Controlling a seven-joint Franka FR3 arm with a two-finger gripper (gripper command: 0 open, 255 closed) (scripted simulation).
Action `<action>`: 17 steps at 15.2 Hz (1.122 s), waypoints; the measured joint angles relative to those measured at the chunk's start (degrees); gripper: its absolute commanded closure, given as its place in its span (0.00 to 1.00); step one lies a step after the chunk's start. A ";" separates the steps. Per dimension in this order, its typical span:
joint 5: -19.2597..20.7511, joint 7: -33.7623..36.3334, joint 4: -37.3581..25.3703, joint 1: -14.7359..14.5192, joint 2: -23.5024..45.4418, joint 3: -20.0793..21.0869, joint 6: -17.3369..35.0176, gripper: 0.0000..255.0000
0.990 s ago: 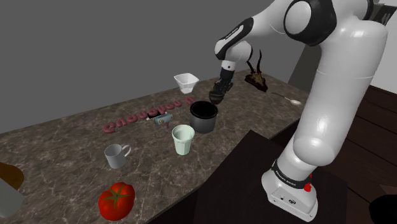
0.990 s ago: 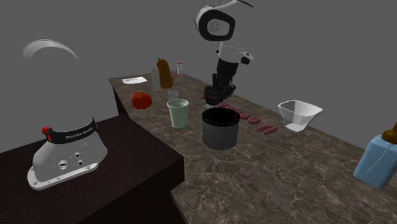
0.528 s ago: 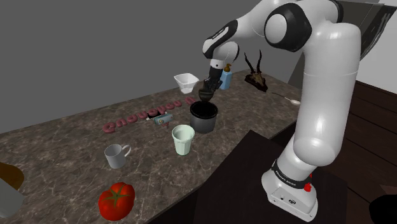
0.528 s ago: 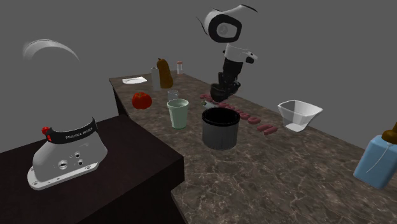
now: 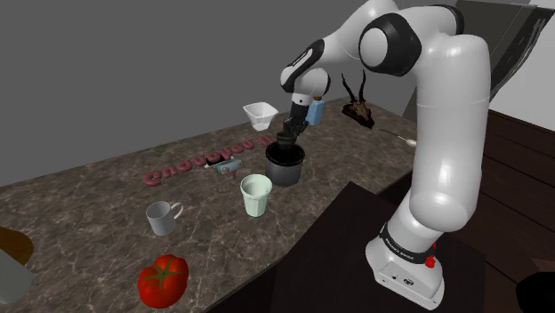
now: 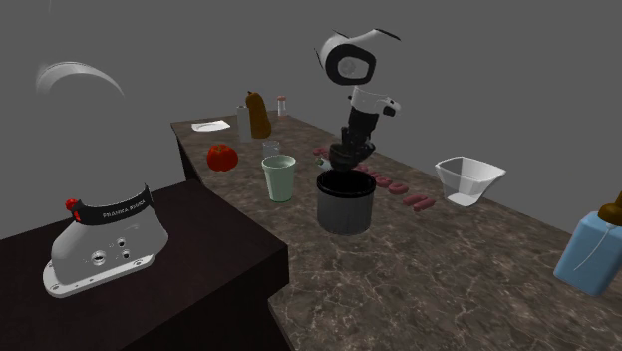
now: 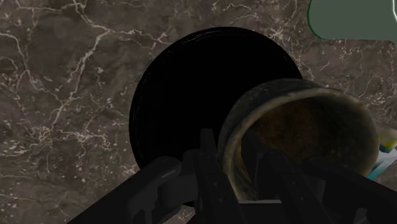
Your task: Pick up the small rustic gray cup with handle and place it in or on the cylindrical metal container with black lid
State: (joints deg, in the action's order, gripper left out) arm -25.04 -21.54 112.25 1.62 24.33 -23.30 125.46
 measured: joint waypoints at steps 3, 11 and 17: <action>-1.07 -0.95 -0.14 0.49 1.77 0.53 1.38 1.00; -1.57 -1.45 0.12 0.67 2.44 0.78 2.20 0.00; -1.57 -1.46 0.11 0.67 2.43 0.78 2.21 0.00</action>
State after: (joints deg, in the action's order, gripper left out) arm -26.62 -23.00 112.36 2.30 26.75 -22.53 127.68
